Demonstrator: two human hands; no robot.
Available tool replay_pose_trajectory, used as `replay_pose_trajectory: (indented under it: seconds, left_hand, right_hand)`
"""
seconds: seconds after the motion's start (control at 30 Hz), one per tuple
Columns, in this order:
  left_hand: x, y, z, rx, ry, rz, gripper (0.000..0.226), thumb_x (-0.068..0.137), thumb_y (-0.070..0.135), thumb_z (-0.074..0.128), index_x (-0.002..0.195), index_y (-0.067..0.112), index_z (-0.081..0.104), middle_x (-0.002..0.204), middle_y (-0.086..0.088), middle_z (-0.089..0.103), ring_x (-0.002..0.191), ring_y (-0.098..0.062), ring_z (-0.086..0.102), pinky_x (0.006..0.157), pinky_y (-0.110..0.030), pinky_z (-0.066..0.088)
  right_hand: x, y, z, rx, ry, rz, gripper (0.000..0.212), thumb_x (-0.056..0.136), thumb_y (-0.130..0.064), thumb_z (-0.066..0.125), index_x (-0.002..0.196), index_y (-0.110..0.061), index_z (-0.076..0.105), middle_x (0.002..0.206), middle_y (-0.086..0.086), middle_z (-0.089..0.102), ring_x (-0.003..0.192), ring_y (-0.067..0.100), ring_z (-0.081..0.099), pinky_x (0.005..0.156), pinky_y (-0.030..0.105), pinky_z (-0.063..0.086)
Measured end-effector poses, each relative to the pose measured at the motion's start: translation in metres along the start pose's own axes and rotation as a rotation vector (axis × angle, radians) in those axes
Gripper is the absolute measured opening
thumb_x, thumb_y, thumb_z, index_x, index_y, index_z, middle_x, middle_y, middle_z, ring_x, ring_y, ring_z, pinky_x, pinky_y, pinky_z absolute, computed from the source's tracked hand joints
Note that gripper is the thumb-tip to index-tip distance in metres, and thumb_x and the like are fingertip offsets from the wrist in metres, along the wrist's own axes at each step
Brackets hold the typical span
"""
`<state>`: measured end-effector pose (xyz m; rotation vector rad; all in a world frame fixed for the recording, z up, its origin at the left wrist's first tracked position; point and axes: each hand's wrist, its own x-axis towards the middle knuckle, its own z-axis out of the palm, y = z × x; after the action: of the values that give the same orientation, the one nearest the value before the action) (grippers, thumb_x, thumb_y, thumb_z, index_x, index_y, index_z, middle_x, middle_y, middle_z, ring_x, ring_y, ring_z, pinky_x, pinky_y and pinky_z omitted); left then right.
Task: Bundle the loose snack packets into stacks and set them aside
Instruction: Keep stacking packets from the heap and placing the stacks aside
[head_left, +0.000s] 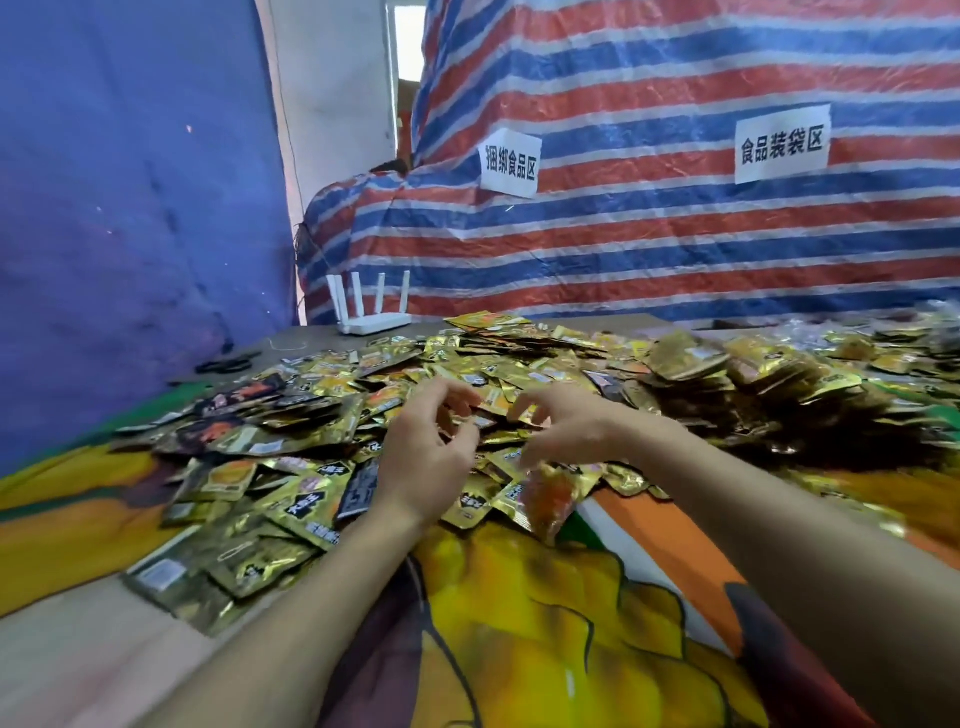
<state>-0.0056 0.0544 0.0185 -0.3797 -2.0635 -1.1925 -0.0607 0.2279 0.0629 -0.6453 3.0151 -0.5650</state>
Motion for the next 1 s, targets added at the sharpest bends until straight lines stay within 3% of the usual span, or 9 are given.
replay_pose_trajectory:
  seconds: [0.1,0.2,0.27,0.33,0.43,0.57,0.63,0.7,1.0]
  left_hand:
    - [0.012,0.005,-0.017,0.200,-0.097,-0.004,0.024,0.085,0.008,0.063,0.089,0.032,0.061,0.094,0.010,0.060,0.078,-0.005,0.056,0.068,-0.024,0.048]
    - [0.031,0.012,-0.050,0.497,-0.339,-0.233,0.009,0.088,0.031,0.063,0.095,0.029,0.058,0.103,0.006,0.061,0.094,-0.018,0.061,0.083,-0.038,0.053]
    - [0.041,0.007,-0.072,0.822,-0.555,-0.441,0.046,0.091,0.054,0.055,0.121,0.019,0.059,0.125,-0.008,0.062,0.114,-0.029,0.060,0.090,-0.037,0.048]
    - [0.040,0.001,-0.086,1.025,-0.766,-0.673,0.090,0.091,0.077,0.036,0.154,0.013,0.033,0.158,-0.011,0.039,0.143,-0.030,0.040,0.111,-0.039,0.034]
    - [0.030,-0.012,-0.087,0.952,-0.935,-0.961,0.100,0.090,0.082,0.016,0.161,0.012,0.011,0.168,-0.010,0.010,0.154,-0.025,0.012,0.124,-0.040,0.011]
    - [0.024,-0.020,-0.074,1.151,-0.686,-0.865,0.112,0.076,0.094,0.005,0.149,0.021,0.047,0.157,-0.008,0.042,0.140,-0.033,0.042,0.107,-0.039,0.036]
    - [0.025,-0.025,-0.066,1.214,-0.641,-0.837,0.110,0.072,0.098,0.012,0.136,0.021,0.060,0.148,-0.007,0.052,0.130,-0.033,0.052,0.095,-0.035,0.041]
    - [0.028,-0.031,-0.059,1.148,-0.607,-0.861,0.106,0.069,0.100,0.023,0.121,0.019,0.068,0.138,-0.008,0.059,0.121,-0.034,0.058,0.099,-0.038,0.046]
    - [0.041,-0.039,-0.057,0.644,-0.315,-0.918,0.097,0.067,0.056,0.087,0.139,0.003,0.048,0.136,-0.013,0.055,0.121,-0.032,0.056,0.092,-0.037,0.051]
  right_hand:
    - [-0.005,-0.004,0.005,-0.011,-0.284,-0.060,0.072,0.080,-0.010,0.068,0.143,-0.040,0.051,0.143,0.006,0.055,0.123,0.027,0.059,0.101,0.046,0.052]
    - [-0.001,0.005,0.000,-0.029,-0.373,-0.073,0.075,0.082,-0.006,0.068,0.144,-0.043,0.049,0.146,0.008,0.051,0.125,0.028,0.058,0.094,0.036,0.054]
    - [0.005,0.011,-0.002,-0.073,-0.419,-0.033,0.080,0.082,-0.005,0.073,0.147,-0.043,0.045,0.155,0.003,0.038,0.134,0.027,0.048,0.089,0.030,0.047]
    - [0.010,0.014,-0.001,-0.118,-0.411,0.009,0.086,0.079,-0.009,0.080,0.149,-0.044,0.043,0.159,0.000,0.031,0.142,0.027,0.038,0.091,0.031,0.042]
    - [0.015,0.013,0.001,-0.130,-0.397,0.058,0.095,0.075,-0.013,0.085,0.152,-0.043,0.037,0.163,-0.001,0.027,0.146,0.028,0.034,0.106,0.038,0.043]
    - [0.020,0.001,-0.002,-0.317,-0.420,0.092,0.099,0.072,-0.028,0.089,0.154,-0.037,0.035,0.156,-0.001,0.042,0.134,0.028,0.049,0.098,0.036,0.048]
    - [0.021,-0.007,-0.002,-0.437,-0.391,0.079,0.089,0.072,-0.033,0.089,0.149,-0.032,0.045,0.143,0.000,0.054,0.122,0.025,0.057,0.088,0.035,0.052]
    - [0.022,-0.011,-0.001,-0.475,-0.356,0.070,0.078,0.069,-0.034,0.090,0.139,-0.027,0.056,0.131,0.000,0.060,0.108,0.021,0.061,0.084,0.034,0.054]
    - [0.023,0.005,0.005,-0.231,-0.257,0.128,0.073,0.057,-0.028,0.095,0.124,-0.023,0.065,0.103,-0.006,0.065,0.085,0.014,0.063,0.073,0.034,0.059]
